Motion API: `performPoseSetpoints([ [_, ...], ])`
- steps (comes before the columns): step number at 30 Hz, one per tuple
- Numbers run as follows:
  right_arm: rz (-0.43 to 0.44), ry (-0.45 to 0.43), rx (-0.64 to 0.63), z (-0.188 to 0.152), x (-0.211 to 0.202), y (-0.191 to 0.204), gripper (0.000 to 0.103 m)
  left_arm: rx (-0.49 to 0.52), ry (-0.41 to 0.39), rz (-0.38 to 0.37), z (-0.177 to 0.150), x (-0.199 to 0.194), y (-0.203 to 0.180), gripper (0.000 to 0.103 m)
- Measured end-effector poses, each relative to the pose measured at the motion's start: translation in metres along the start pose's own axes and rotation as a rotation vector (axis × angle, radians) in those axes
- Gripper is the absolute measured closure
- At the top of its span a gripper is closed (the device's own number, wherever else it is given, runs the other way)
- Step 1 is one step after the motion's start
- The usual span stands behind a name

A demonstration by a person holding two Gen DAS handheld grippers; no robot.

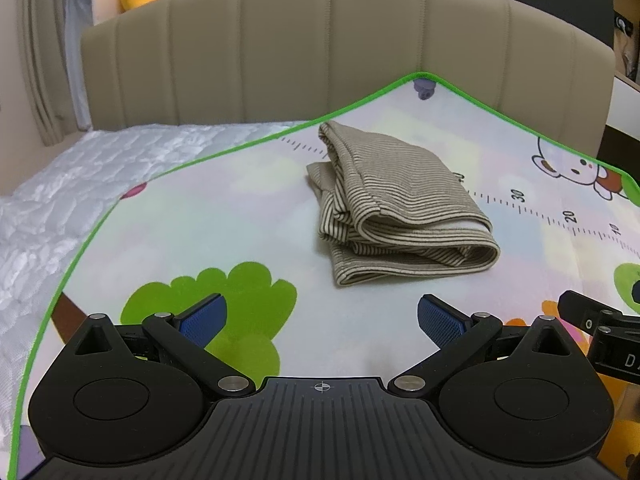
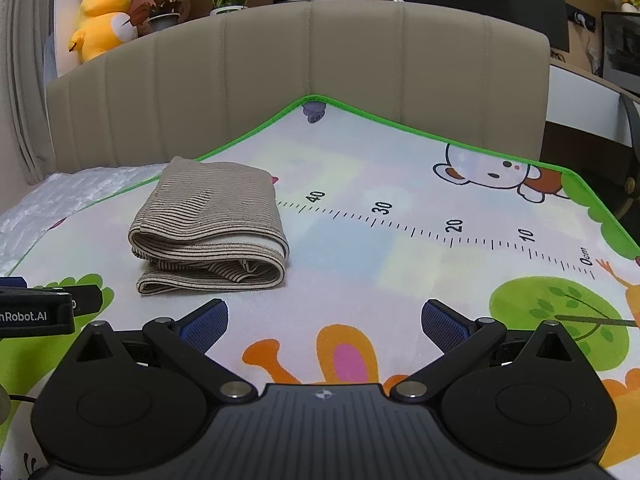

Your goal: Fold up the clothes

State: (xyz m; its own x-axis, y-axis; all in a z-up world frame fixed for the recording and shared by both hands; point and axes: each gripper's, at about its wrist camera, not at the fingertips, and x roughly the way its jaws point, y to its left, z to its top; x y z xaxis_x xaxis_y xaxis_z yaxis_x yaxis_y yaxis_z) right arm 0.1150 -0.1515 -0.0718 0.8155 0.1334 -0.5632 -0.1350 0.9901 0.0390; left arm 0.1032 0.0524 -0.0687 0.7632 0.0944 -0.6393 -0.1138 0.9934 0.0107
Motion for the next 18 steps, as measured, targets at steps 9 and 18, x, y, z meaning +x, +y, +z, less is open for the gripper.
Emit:
performPoseSetpoints([
  [9, 0.004, -0.013, -0.002, 0.0025, -0.0035, 0.0008, 0.000, 0.013, -0.021, -0.001, -0.0001, -0.0037, -0.0024, 0.000],
  [18, 0.005, -0.015, -0.011, 0.0027, -0.0027, 0.0018, 0.000, 0.013, -0.022, 0.001, -0.0006, -0.0045, -0.0021, 0.000],
])
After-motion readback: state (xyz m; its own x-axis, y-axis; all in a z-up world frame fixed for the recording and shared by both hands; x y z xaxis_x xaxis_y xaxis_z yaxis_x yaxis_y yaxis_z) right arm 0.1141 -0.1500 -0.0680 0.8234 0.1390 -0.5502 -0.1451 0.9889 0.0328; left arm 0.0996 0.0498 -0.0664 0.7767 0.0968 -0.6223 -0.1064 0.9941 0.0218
